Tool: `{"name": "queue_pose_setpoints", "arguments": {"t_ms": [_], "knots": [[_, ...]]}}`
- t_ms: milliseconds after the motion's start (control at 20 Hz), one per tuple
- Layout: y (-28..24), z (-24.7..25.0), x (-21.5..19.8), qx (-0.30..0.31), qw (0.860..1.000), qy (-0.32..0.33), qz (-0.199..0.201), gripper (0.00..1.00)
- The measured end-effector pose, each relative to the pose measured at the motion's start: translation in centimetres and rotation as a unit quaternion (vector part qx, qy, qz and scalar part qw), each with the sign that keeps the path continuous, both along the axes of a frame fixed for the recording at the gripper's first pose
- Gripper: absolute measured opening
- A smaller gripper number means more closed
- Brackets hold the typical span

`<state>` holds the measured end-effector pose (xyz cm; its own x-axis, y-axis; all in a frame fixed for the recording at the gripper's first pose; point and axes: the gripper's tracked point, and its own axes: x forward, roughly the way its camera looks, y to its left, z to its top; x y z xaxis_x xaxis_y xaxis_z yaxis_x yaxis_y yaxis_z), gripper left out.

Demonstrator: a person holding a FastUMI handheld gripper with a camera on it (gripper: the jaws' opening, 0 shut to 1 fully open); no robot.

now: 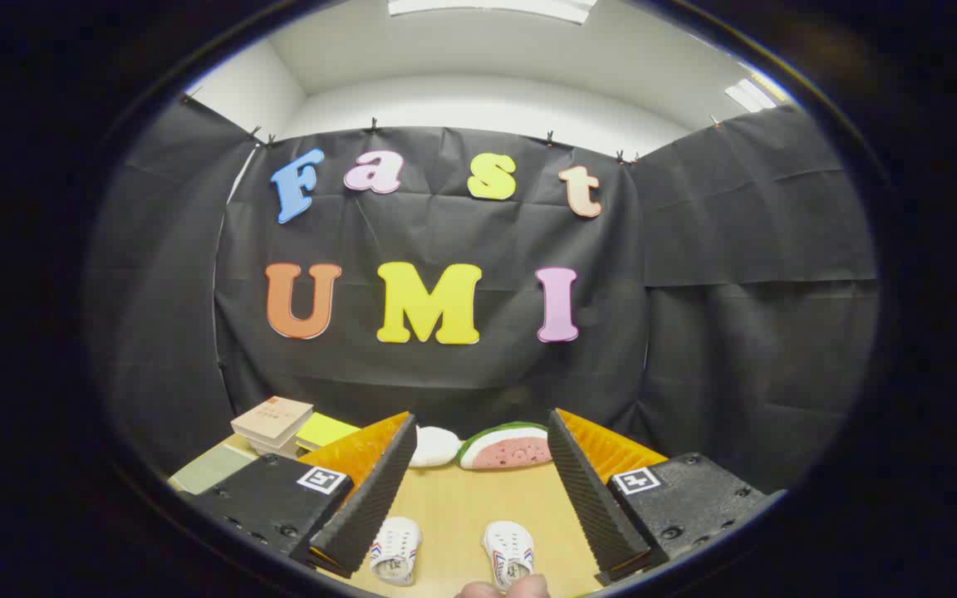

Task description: Open the storage box then place both shoes into the box .Put the left shoe in first, then the right shoe, with the right side of both shoes facing outward in a uniform manner.

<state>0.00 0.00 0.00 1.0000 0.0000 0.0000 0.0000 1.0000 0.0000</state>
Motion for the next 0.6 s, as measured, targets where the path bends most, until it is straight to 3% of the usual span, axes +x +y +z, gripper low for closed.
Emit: {"name": "queue_pose_setpoints", "arguments": {"t_ms": [600], "knots": [[4.4, -0.9, 0.4, -0.031, 0.996, 0.005, 0.081, 1.00]]}}
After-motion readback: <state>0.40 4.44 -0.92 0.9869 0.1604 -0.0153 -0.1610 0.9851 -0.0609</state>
